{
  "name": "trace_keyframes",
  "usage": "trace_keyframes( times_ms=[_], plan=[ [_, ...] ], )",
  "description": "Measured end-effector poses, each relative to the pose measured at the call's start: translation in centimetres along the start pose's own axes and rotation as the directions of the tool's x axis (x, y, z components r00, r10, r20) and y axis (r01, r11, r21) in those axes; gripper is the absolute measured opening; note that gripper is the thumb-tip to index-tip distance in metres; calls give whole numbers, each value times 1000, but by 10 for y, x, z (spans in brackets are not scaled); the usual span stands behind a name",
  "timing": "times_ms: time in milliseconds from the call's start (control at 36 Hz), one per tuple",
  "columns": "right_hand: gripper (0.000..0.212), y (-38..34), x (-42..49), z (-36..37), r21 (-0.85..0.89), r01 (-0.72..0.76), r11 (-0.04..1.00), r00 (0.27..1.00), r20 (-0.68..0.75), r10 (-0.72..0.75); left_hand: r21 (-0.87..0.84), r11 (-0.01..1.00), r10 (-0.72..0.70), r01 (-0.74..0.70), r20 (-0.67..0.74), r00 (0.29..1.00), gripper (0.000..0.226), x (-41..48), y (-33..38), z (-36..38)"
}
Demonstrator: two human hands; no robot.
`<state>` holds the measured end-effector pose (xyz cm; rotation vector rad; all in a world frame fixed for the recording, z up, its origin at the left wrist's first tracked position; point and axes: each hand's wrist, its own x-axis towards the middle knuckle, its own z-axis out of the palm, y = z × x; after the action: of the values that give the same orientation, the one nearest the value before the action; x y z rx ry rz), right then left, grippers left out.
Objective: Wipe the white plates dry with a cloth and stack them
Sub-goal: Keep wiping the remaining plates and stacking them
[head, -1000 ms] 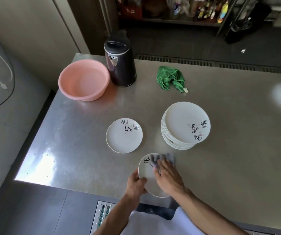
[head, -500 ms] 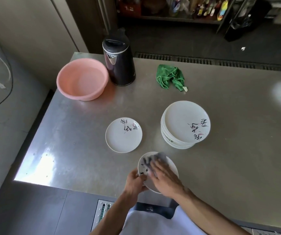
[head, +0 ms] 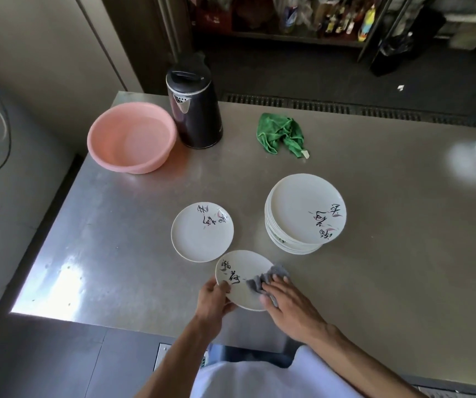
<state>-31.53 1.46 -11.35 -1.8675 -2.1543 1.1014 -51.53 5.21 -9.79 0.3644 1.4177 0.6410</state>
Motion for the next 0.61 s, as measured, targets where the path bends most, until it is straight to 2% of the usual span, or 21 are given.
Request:
trace_keyframes(
  times_ms=[83, 167, 306, 333, 417, 472, 528, 583, 611],
  plan=[
    [55, -11, -16, 1, 55, 156, 986, 980, -135, -147, 10, 1000, 11, -11, 40, 999, 32, 1, 11, 4],
    [51, -24, -21, 3, 16, 274, 962, 938, -224, -264, 16, 1000, 15, -17, 92, 996, 40, -3, 20, 8],
    [24, -37, -4, -16, -118, 297, 948, 841, -439, -318, -12, 999, 33, -32, 97, 995, 50, -4, 24, 17],
    [23, -39, -1, -22, -120, 275, 954, 838, -457, -299, 20, 998, 56, -58, 99, 994, 48, -5, 26, 18],
    [28, -41, 5, -40, -30, 179, 983, 868, -466, -172, 145, 973, 160, -178, 125, 979, 22, -7, 34, 14],
    [22, -40, 9, -55, 168, 108, 980, 903, -430, -25, 251, 923, 249, -290, 184, 951, 24, -5, 38, 9],
    [25, -35, 16, -70, 389, 61, 919, 923, -372, 96, 389, 819, 345, -422, 254, 904, 23, -3, 41, 4],
    [25, -29, 22, -80, 465, 63, 883, 931, -346, 116, 505, 670, 471, -545, 278, 837, 11, 3, 38, -3],
    [19, -26, 24, -81, 479, 62, 875, 939, -326, 113, 550, 589, 532, -592, 287, 797, 13, 8, 35, -7]
  ],
)
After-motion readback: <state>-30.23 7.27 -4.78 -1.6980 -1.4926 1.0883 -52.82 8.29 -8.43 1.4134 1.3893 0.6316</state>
